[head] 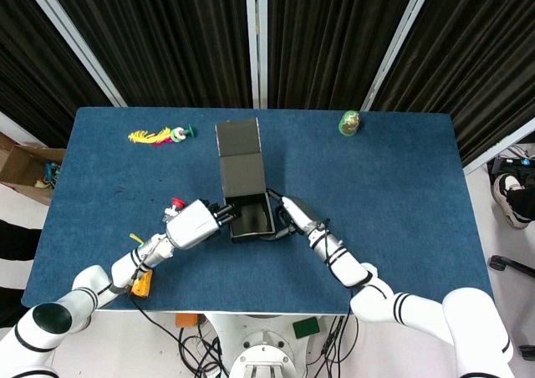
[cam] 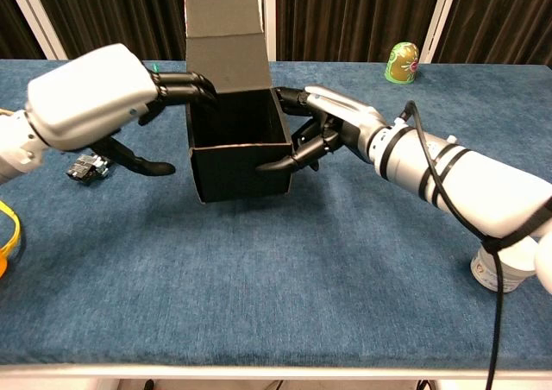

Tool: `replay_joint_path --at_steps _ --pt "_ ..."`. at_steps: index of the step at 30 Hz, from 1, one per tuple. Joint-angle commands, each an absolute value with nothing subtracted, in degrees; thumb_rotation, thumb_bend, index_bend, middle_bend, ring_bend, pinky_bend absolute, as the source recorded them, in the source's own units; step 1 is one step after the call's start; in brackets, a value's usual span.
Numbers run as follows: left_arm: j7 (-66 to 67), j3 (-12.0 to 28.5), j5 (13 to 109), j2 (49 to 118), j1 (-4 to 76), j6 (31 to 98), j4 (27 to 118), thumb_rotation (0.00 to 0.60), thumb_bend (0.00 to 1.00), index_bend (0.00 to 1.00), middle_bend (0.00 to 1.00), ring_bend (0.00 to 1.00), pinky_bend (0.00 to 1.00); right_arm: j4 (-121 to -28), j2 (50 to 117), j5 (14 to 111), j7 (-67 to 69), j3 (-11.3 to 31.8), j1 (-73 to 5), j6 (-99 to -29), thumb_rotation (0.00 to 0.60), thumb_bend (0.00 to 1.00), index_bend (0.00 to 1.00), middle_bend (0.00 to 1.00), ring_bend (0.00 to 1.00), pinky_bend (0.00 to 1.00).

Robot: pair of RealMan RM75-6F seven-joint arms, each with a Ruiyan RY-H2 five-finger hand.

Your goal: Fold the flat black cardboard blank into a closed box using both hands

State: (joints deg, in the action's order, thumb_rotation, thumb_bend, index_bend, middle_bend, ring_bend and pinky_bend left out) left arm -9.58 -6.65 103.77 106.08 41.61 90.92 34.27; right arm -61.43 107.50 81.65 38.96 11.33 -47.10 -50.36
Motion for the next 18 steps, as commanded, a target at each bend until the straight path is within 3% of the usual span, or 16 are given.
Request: replay_joint_path --at_steps 1,7,11,18 --pt "-8.6 -6.1 103.3 104.3 40.1 93.0 36.2 0.600 0.09 0.30 0.27 0.69 0.95 -60.3 108.6 80.3 37.9 12.6 -48.4 -48.8 0.600 0.44 0.22 0.31 0.78 0.76" --pt "-9.6 -5.0 101.8 101.2 37.1 96.1 40.4 0.600 0.08 0.30 0.27 0.69 0.95 -58.7 110.6 76.7 36.0 14.8 -50.8 -44.2 0.600 0.19 0.03 0.18 0.74 0.69" --pt "-12.2 -4.4 100.1 99.9 35.4 95.7 43.7 0.600 0.07 0.30 0.26 0.69 0.95 -59.4 110.8 75.2 34.6 14.9 -50.9 -42.7 0.600 0.03 0.00 0.07 0.70 0.65" --pt "-17.9 -3.2 97.0 98.4 33.5 92.6 49.9 0.600 0.06 0.26 0.24 0.69 0.95 -64.9 107.9 73.1 31.5 13.7 -48.4 -42.4 0.600 0.00 0.00 0.02 0.68 0.62"
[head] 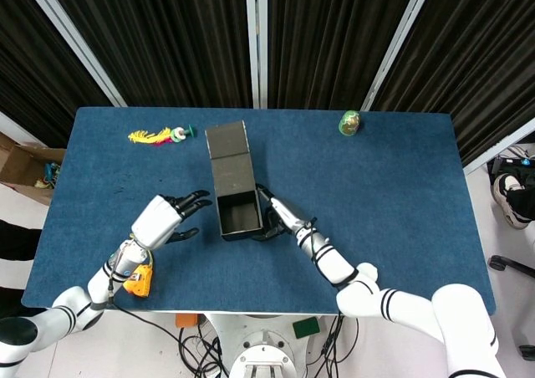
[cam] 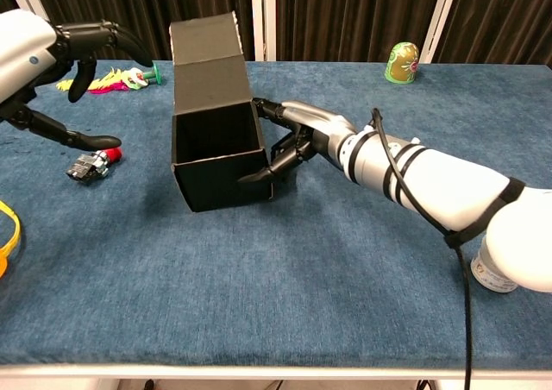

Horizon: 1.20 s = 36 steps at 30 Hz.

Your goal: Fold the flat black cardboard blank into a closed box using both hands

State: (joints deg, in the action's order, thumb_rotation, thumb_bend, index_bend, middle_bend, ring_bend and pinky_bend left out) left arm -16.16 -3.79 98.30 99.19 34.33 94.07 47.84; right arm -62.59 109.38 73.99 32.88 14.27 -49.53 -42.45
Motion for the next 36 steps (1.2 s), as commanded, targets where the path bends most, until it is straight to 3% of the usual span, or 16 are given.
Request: replay_joint_path --at_steps 1,13,18,22,28,36 --pt "-18.6 -3.0 96.5 98.1 33.3 92.0 51.1 0.600 0.06 0.25 0.23 0.69 0.95 -66.2 107.2 72.7 30.8 13.6 -47.8 -42.6 0.600 0.00 0.00 0.02 0.68 0.62" --pt "-24.9 -1.5 90.6 94.4 32.1 81.7 62.2 0.600 0.06 0.10 0.15 0.69 0.96 -78.5 97.5 69.2 23.0 11.5 -43.1 -43.7 0.600 0.00 0.00 0.02 0.68 0.62" --pt "-32.2 -0.8 86.1 93.1 31.9 74.1 66.3 0.576 0.06 0.01 0.08 0.68 0.96 -85.3 89.5 72.9 17.6 9.8 -39.5 -50.2 0.600 0.00 0.00 0.06 0.68 0.61" --pt "-37.2 0.4 82.1 93.1 31.9 67.9 67.9 0.528 0.06 0.00 0.03 0.67 0.96 -91.9 81.9 77.8 15.9 10.0 -36.0 -58.2 0.600 0.00 0.00 0.11 0.69 0.62" --pt "-41.1 1.1 79.9 93.7 31.9 62.4 68.3 0.525 0.06 0.00 0.00 0.66 0.96 -96.4 74.2 79.4 15.9 11.3 -33.2 -63.0 0.600 0.00 0.00 0.12 0.69 0.63" --pt "-43.6 1.9 80.5 96.2 32.9 58.4 66.6 0.525 0.06 0.00 0.00 0.66 0.96 -96.3 73.1 79.9 19.1 11.6 -32.1 -64.4 0.600 0.00 0.00 0.13 0.69 0.63"
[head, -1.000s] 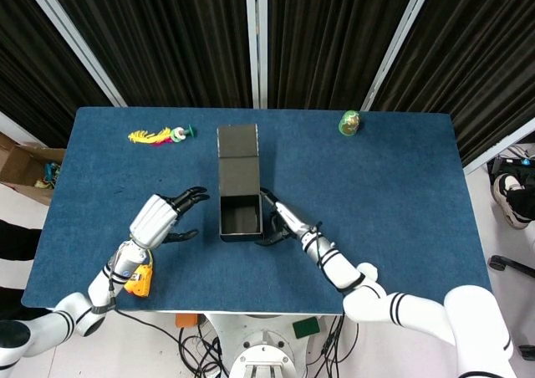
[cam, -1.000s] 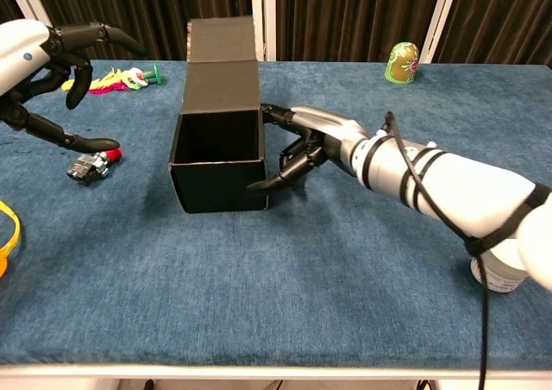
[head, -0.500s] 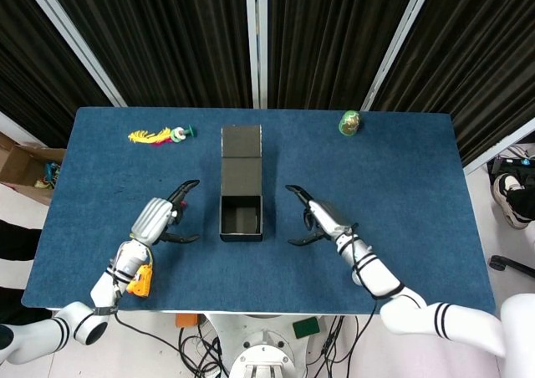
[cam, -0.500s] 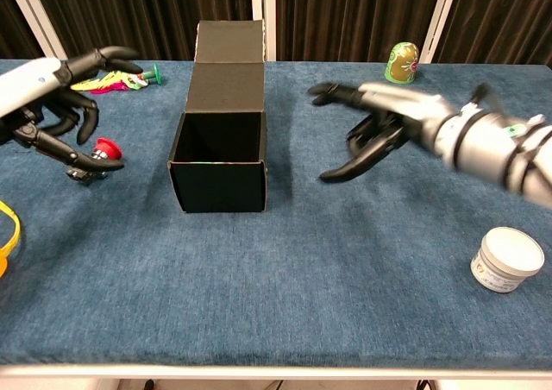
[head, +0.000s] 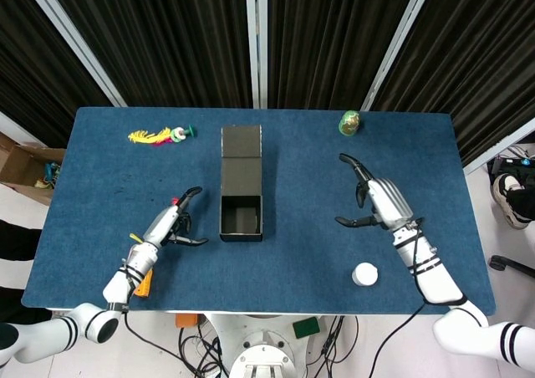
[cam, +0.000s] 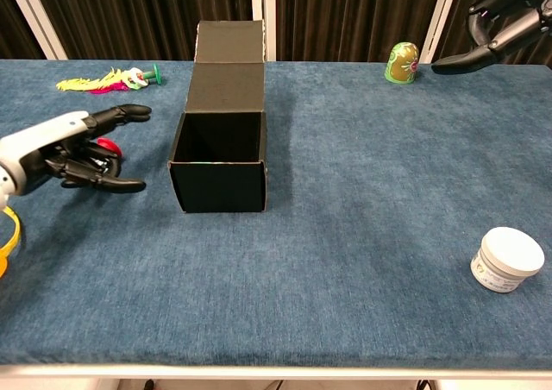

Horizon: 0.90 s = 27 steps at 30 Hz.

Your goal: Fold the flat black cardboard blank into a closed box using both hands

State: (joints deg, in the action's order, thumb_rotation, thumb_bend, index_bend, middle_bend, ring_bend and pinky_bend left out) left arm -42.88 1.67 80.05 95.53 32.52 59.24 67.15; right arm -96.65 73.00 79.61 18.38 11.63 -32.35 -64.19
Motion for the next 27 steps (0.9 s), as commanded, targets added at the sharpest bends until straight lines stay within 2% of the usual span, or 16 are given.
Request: replay_joint_path --at_steps 1,17,25,27 --pt "-43.9 2.0 80.6 96.6 33.0 58.2 66.4 0.524 0.06 0.00 0.00 0.66 0.96 -96.1 73.2 79.9 19.3 11.5 -32.1 -64.3 0.600 0.00 0.00 0.13 0.69 0.63" --pt "-50.9 4.1 83.2 101.8 36.3 54.8 61.5 0.527 0.06 0.00 0.00 0.66 0.96 -93.9 74.3 79.6 22.0 10.7 -30.3 -65.5 0.600 0.00 0.00 0.13 0.69 0.63" --pt "-52.8 4.1 84.4 103.6 37.4 54.5 59.0 0.577 0.06 0.00 0.00 0.66 0.96 -92.9 75.1 78.8 23.5 10.2 -29.5 -64.9 0.600 0.00 0.00 0.14 0.69 0.63" --pt "-53.5 4.7 84.0 104.6 37.6 54.6 58.0 0.588 0.06 0.02 0.04 0.66 0.96 -92.7 75.6 77.9 23.7 10.1 -29.5 -64.1 0.600 0.00 0.00 0.14 0.69 0.63"
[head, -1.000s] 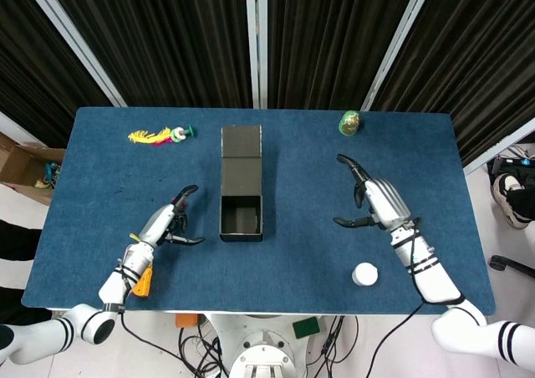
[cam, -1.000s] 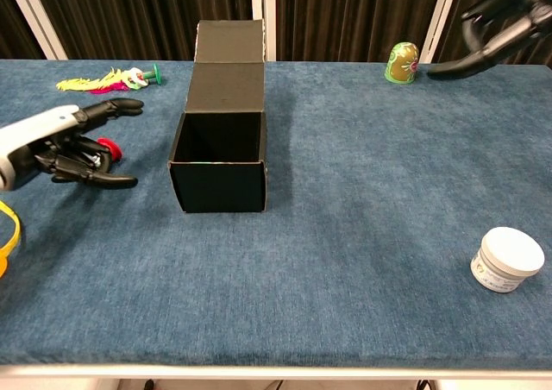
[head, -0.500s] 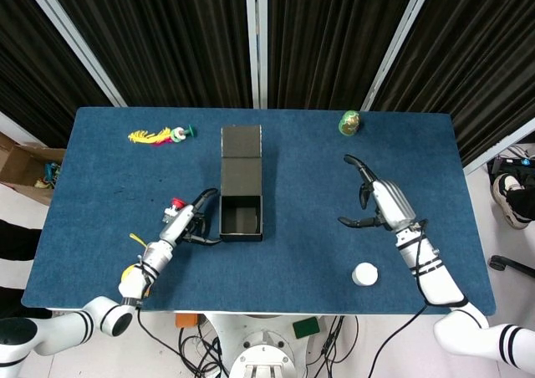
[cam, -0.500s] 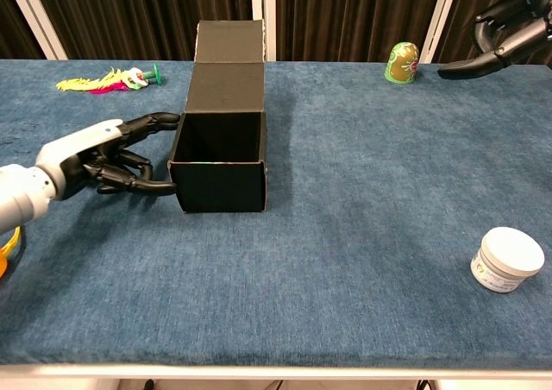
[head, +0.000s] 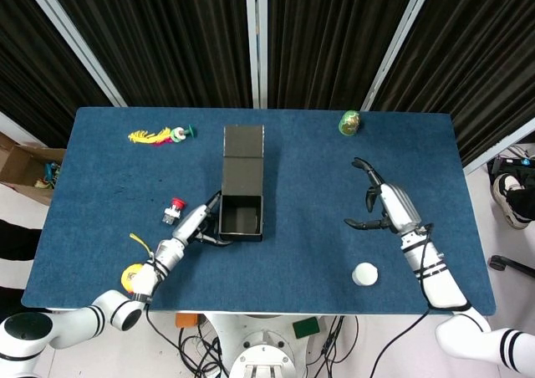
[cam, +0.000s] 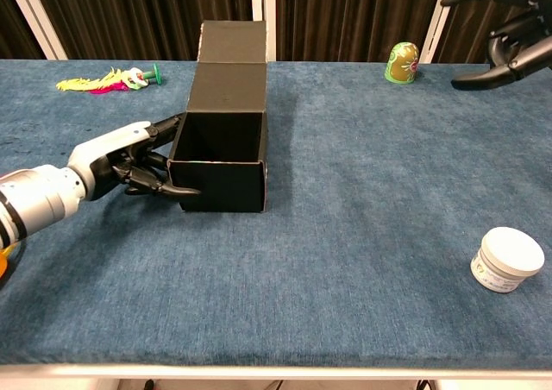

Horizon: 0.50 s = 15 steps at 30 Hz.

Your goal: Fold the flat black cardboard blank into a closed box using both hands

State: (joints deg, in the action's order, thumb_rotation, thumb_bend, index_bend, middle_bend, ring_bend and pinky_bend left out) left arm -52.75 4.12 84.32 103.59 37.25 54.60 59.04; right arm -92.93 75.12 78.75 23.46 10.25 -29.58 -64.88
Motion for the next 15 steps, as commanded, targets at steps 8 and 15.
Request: replay_joint_path --at_steps 8,15 --pt "-56.1 7.1 83.2 108.8 37.6 57.3 55.2 0.600 0.06 0.51 0.51 0.69 0.97 -89.3 81.2 68.4 22.3 13.2 -33.1 -56.6 0.600 0.00 0.00 0.23 0.72 0.68" --pt "-54.2 7.2 86.2 106.6 36.7 64.0 60.5 0.600 0.06 0.59 0.59 0.69 0.97 -84.0 87.9 53.6 16.8 19.6 -42.2 -45.7 0.600 0.00 0.03 0.25 0.73 0.70"
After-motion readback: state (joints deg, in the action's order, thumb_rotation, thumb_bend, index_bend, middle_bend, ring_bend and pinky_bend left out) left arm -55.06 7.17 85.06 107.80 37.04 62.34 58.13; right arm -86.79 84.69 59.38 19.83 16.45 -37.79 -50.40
